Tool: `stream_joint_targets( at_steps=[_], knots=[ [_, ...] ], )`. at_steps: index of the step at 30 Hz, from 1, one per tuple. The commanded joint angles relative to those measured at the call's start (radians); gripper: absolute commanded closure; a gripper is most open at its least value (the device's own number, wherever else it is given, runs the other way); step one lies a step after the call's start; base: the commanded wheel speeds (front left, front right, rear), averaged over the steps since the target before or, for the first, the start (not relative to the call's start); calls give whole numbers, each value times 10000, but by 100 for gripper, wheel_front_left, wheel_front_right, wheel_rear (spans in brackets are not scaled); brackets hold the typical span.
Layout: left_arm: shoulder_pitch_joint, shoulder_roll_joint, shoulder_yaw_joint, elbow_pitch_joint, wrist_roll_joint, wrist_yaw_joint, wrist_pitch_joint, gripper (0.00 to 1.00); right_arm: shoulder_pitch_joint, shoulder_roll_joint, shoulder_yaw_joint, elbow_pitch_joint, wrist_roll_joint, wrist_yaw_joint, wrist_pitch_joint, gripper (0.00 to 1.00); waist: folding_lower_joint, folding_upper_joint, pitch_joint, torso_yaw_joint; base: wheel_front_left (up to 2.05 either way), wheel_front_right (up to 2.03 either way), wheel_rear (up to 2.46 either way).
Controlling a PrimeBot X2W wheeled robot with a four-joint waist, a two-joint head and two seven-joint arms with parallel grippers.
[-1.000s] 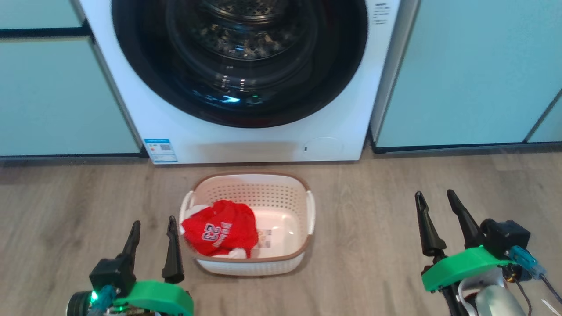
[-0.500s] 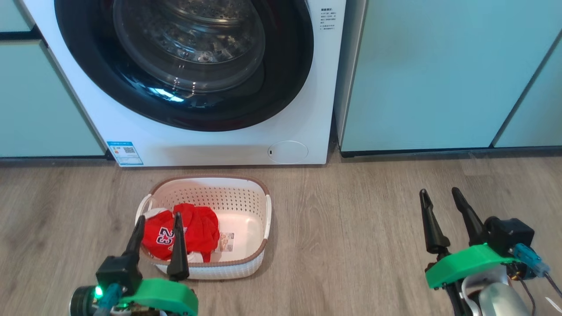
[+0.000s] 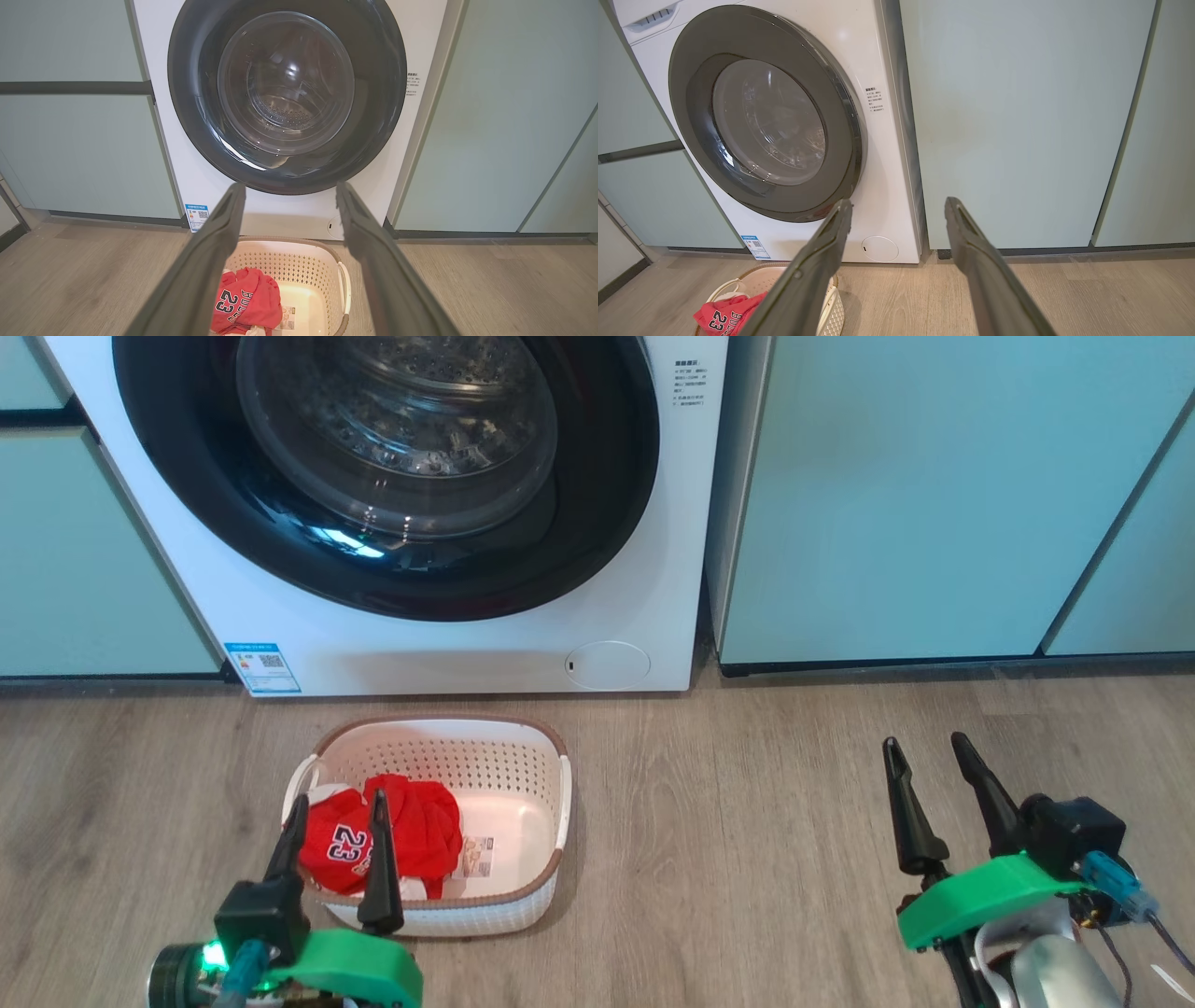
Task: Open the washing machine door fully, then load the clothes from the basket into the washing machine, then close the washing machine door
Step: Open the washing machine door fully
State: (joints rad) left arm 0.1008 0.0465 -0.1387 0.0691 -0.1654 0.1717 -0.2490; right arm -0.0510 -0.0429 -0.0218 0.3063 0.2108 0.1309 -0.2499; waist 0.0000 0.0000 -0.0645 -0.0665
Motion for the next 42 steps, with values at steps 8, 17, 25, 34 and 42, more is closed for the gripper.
stream_joint_targets(
  at_steps=[8,17,25,34,42],
  knots=[
    [-327,37,188,-332,210,70,-128,0,-415,-73,348,-445,-21,-2,-118,0,0,0,-53,22,0,0,0],
    [-325,37,185,-325,266,102,-128,0,-423,-73,261,-603,99,-2,-118,0,0,0,-21,23,0,0,0],
    [-359,37,187,-314,251,99,-128,0,-431,-73,266,-645,120,-2,-118,0,0,0,41,20,0,0,0],
    [-427,37,110,-341,231,164,-128,0,-437,-73,294,-668,331,-2,-118,100,0,0,257,57,0,0,0],
    [-621,37,-26,-338,282,135,-128,0,-746,-73,255,-896,637,-2,-118,100,0,0,855,290,0,0,0]
  ],
)
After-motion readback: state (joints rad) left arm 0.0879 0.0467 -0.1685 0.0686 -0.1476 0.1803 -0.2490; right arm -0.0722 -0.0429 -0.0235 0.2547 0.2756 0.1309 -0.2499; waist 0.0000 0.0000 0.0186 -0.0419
